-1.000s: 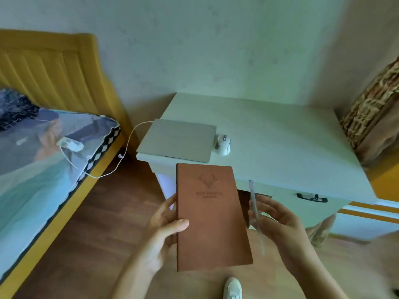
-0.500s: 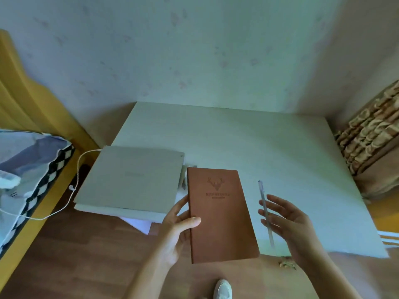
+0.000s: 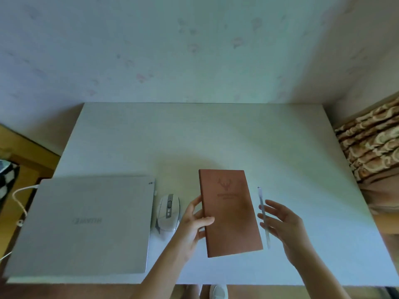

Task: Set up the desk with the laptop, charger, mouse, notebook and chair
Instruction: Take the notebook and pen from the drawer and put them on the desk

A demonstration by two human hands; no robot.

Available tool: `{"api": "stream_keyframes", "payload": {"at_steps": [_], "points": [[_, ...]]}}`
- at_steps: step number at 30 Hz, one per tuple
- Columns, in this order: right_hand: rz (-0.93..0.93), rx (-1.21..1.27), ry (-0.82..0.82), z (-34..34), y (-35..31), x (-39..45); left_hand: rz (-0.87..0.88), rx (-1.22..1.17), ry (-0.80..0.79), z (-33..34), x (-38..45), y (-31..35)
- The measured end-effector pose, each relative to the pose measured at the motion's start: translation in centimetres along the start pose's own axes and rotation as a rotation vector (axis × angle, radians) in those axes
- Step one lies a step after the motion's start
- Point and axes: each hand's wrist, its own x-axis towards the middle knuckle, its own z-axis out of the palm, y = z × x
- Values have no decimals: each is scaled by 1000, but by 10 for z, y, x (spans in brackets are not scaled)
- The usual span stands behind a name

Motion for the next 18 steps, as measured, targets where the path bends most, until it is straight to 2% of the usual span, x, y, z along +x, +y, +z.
{"api": "stream_keyframes", "payload": {"at_steps": [5,12,15,18], "points": [[25,-17,98,2,8,37,-51,83,13,-1,37,-4],[38,-154,177,3,17,56,43,217,116,-8,60,-15],[-26,-316,220,5,21,57,195,457,208,-8,64,-28],[-216,-594,238,8,27,55,441,895,338,0,66,-37]]}}
